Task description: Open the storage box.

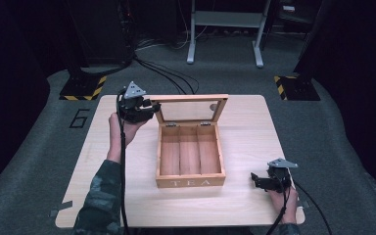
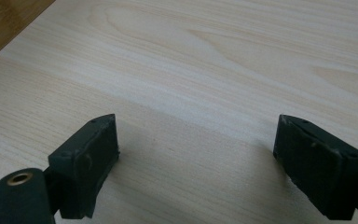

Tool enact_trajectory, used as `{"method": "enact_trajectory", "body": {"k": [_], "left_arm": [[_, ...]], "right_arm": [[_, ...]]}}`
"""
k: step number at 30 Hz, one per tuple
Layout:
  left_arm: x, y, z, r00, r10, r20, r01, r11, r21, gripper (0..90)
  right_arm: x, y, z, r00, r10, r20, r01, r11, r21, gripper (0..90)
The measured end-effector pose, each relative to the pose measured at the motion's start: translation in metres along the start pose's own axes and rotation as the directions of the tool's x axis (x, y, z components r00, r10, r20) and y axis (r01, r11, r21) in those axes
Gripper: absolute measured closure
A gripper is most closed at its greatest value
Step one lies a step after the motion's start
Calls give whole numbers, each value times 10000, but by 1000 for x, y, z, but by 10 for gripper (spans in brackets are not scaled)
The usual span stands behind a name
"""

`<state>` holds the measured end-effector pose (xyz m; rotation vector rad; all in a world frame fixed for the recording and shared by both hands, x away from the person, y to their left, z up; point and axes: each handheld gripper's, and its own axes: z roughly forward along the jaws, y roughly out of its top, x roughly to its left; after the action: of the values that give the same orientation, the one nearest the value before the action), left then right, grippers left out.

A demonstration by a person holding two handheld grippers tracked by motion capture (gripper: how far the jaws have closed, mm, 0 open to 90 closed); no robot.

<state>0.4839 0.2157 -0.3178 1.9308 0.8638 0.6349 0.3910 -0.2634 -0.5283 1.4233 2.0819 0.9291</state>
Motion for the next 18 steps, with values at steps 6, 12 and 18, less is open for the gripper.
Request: {"method": "enact_trajectory", "body": {"k": [6, 12, 18], "left_arm": [[0, 0, 0, 10000, 13, -7, -13, 10000, -10, 631], [1, 0, 0, 10000, 32, 30, -32, 10000, 40, 631], [1, 0, 0, 10000, 49, 20, -49, 10000, 35, 632]], "right_arm": [[0, 0, 0, 10000, -3, -1, 3, 10000, 0, 133], [0, 0, 0, 10000, 0, 1, 0, 10000, 1, 133], [0, 0, 0, 10000, -8, -4, 8, 10000, -4, 133]]}}
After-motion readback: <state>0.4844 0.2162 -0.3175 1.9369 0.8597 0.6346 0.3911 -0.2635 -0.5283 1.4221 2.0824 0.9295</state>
